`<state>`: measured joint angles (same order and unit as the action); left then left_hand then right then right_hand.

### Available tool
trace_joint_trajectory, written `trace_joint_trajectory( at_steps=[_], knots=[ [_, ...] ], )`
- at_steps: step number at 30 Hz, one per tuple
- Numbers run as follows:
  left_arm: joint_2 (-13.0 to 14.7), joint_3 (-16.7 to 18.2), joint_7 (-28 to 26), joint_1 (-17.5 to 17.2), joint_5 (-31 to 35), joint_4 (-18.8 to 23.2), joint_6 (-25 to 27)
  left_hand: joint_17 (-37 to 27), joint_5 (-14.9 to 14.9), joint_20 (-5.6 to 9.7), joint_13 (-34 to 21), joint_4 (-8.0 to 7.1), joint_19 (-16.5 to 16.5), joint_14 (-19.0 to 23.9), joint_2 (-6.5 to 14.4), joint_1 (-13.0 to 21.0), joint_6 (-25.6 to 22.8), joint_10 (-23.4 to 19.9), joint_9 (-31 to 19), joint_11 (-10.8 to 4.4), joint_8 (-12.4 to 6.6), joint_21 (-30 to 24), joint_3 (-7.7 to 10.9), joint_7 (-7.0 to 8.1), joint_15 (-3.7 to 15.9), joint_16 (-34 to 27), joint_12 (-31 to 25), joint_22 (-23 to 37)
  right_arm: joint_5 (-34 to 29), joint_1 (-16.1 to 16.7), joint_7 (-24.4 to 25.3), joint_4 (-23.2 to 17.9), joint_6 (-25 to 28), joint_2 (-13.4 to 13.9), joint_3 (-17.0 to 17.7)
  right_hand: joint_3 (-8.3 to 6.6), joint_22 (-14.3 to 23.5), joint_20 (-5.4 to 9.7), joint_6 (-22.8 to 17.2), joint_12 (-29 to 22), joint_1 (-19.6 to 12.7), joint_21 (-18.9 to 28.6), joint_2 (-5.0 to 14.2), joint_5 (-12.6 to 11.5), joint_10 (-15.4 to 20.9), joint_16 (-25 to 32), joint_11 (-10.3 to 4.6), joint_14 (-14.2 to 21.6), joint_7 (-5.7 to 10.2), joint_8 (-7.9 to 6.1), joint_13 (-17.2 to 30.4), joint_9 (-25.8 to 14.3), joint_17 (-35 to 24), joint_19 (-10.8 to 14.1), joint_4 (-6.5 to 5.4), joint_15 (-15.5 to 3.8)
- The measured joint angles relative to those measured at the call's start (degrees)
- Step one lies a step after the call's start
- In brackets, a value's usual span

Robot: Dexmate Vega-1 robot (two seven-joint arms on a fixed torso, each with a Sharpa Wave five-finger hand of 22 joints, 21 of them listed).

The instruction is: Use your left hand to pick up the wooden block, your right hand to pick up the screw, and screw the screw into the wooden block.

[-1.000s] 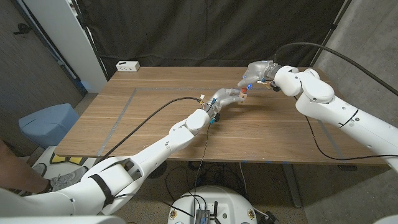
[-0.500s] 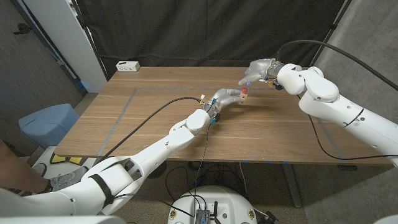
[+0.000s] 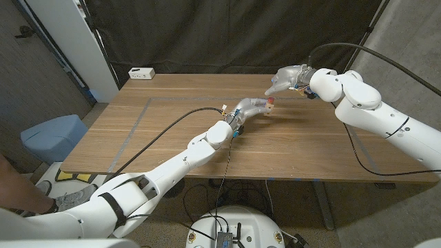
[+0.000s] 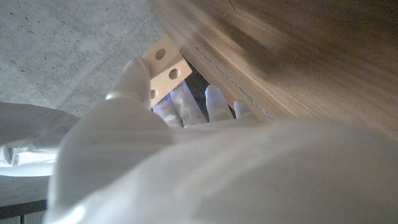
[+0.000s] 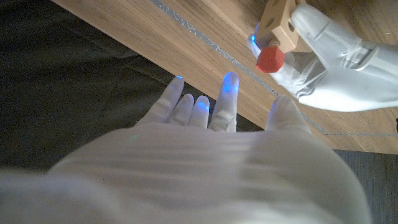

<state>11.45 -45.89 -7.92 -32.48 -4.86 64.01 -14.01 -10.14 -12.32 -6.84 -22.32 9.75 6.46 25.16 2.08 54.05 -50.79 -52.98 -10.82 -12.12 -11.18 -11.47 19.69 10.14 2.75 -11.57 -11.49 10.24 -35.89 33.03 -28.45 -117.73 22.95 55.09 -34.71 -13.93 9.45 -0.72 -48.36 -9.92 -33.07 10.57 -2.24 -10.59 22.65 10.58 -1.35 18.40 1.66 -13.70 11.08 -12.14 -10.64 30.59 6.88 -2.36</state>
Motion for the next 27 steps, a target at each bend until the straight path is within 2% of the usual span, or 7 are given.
trace_joint_trajectory(
  at_steps=[2,7,11,15,21,27],
  knots=[
    [0.0,0.0,0.0,0.0,0.0,-0.1,0.0,0.0,0.0,0.0,0.0,0.0,0.0,0.0,0.0,0.0,0.0,0.0,0.0,0.0,0.0,0.0,0.0,0.0,0.0,0.0,0.0,0.0,1.0,-0.2,-0.7,0.0,-0.6,0.1,0.1,-0.26,0.0,-0.34,0.9,0.0,-0.3,0.0,0.27,0.0,-0.9,-0.1,0.12,-0.6,0.28,0.36,0.0,0.0,0.0,-0.3,0.26,0.05],
    [0.0,0.0,0.0,0.1,0.0,-0.2,0.0,0.0,0.0,0.0,0.0,0.0,0.0,0.0,0.0,0.0,0.0,0.0,0.0,0.0,0.0,0.0,0.0,0.0,0.0,0.0,0.0,0.0,2.0,-0.8,-1.7,0.2,-1.3,0.3,0.1,-1.29,0.0,-1.57,3.8,0.0,-2.9,0.0,-0.17,0.0,-3.6,-0.2,0.12,-2.5,0.69,1.09,0.0,-0.5,0.0,-1.6,1.76,0.83],
    [0.0,0.0,0.0,0.1,0.0,-0.2,-0.1,0.0,0.0,0.0,0.0,0.0,0.0,0.0,0.0,0.0,0.0,0.0,0.0,0.0,0.0,0.0,0.0,0.0,0.0,0.0,0.0,0.0,2.7,-1.4,-3.0,0.4,-1.7,0.4,0.0,-2.09,0.0,-1.68,5.7,0.0,-4.4,0.0,-0.69,0.0,-5.2,-0.2,0.33,-3.4,0.86,1.53,0.0,-0.5,0.0,-2.3,2.56,1.51],
    [0.0,0.0,0.0,0.1,0.0,-0.2,-0.2,0.0,0.0,0.0,0.0,0.0,0.0,0.0,0.0,0.0,0.0,0.0,0.0,0.0,0.0,0.0,0.0,0.0,0.0,0.0,0.0,0.0,3.0,-2.0,-3.9,0.5,-2.0,0.5,-0.4,-2.68,0.0,-2.16,7.2,0.0,-6.1,0.0,-1.13,0.0,-6.4,-0.2,-0.54,-4.4,1.05,1.62,0.0,-0.8,0.0,-2.8,3.15,1.72],
    [0.0,0.0,0.0,0.1,0.0,-0.2,-0.2,0.0,0.0,0.0,0.0,0.0,0.0,0.0,0.0,0.0,0.0,0.0,0.0,0.0,0.02,0.0,0.0,0.0,0.0,0.0,0.0,0.0,3.0,-3.0,-5.6,0.7,-2.3,0.5,-1.2,-3.27,0.0,-2.14,8.4,0.0,-8.6,0.0,-1.53,0.0,-8.0,-0.2,-1.42,-5.2,1.61,1.85,0.0,-0.8,0.0,-3.2,3.73,1.62],
    [0.1,0.0,0.1,0.2,0.0,-0.2,-0.2,0.0,0.0,0.0,0.0,0.0,0.0,0.0,0.0,0.0,0.0,0.0,0.0,0.0,0.14,0.0,0.0,0.0,0.0,0.0,0.0,0.0,2.3,-3.5,-6.8,0.8,-2.5,0.5,-1.7,-4.16,0.0,-2.36,9.0,0.0,-10.4,0.0,-1.84,0.0,-8.8,-0.2,-2.25,-5.4,2.25,1.84,0.0,-0.8,0.0,-3.6,3.75,1.33]
  ],
)
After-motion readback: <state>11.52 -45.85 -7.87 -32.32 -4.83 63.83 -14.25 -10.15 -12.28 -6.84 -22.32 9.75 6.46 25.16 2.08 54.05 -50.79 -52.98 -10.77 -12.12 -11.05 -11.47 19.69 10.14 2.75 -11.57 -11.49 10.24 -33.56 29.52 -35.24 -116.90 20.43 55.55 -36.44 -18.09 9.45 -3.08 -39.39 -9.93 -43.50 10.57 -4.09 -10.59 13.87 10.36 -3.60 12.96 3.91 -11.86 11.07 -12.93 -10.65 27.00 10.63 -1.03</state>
